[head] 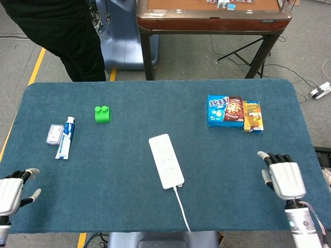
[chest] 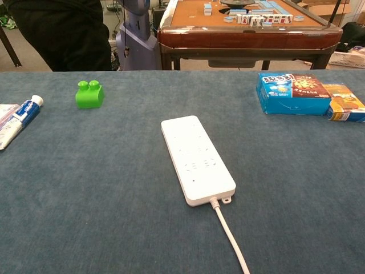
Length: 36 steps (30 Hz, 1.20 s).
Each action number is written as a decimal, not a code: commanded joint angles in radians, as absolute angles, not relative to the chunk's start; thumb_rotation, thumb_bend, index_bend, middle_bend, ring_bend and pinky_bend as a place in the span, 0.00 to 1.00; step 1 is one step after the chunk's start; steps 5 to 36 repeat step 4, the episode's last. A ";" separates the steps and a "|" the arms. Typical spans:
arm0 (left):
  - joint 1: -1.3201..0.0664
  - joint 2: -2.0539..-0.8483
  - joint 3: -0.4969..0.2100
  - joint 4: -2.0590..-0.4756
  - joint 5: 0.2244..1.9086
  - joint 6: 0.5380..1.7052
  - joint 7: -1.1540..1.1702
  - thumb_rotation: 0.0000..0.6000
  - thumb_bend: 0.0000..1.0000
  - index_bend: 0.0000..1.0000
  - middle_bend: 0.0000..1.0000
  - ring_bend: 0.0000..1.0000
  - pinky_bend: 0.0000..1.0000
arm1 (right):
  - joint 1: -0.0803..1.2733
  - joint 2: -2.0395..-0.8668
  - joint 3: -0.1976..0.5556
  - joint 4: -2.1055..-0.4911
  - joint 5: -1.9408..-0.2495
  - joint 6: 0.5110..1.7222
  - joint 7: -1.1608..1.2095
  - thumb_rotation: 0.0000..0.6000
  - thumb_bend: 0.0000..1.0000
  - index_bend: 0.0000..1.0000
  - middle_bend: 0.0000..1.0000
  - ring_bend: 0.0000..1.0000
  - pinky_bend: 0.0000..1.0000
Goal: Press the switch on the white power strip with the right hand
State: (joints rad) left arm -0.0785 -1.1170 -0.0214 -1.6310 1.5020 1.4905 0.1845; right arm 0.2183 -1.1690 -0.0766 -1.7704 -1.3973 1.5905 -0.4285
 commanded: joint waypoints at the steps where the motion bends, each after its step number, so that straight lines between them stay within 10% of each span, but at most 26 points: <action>1: -0.081 -1.120 -0.019 -1.633 1.506 1.487 0.191 1.00 0.23 0.45 0.48 0.43 0.59 | 0.137 -1.154 -0.052 -1.691 -1.383 1.650 -0.271 1.00 0.38 0.28 0.39 0.38 0.36; 36: -0.084 -1.125 -0.017 -1.630 1.509 1.481 0.198 1.00 0.23 0.45 0.48 0.43 0.59 | 0.122 -1.126 -0.035 -1.682 -1.400 1.664 -0.212 1.00 0.38 0.28 0.38 0.37 0.36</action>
